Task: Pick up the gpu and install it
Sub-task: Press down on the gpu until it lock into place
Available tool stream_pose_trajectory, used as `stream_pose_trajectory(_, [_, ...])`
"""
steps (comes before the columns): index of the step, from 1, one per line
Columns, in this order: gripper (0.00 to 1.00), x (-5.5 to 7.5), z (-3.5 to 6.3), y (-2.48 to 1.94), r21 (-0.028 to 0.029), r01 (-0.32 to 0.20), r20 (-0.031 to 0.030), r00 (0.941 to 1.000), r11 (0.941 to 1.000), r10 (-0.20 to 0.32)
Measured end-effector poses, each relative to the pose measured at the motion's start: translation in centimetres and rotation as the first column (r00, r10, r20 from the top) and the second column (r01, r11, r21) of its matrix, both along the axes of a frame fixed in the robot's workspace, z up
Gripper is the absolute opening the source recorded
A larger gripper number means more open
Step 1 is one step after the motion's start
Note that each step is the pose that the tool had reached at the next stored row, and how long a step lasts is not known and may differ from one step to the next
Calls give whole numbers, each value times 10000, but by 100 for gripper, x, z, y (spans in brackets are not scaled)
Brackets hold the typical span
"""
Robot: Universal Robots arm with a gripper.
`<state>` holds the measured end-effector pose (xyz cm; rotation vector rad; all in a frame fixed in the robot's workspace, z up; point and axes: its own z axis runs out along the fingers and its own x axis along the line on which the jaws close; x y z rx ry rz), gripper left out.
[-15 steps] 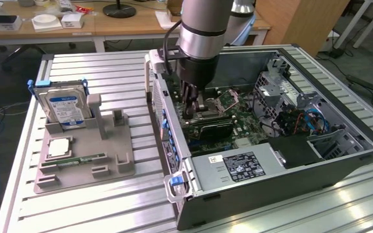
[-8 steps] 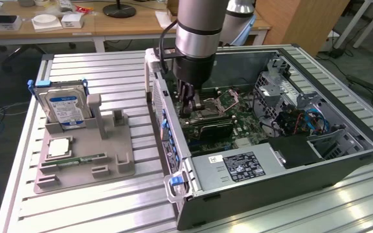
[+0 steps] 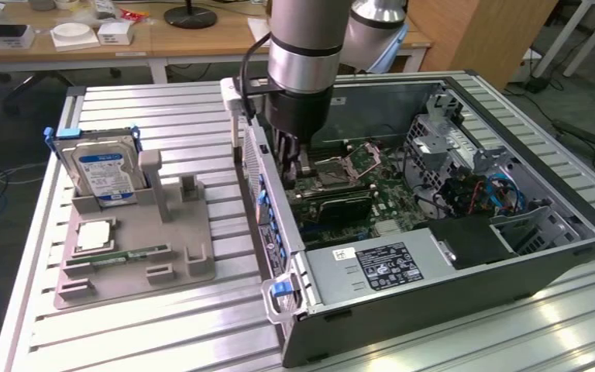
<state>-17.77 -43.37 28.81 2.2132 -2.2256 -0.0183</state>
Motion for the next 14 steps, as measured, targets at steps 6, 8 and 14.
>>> stream_pose_trajectory(6, [10,-16,0,-44,0,-1,1,10000,10000,1])
stream_pose_trajectory(8, [10,-33,-1,-57,3,-1,3,10000,10000,1])
stream_pose_trajectory(14, [10,-36,-6,-62,1,0,-2,10000,10000,0])
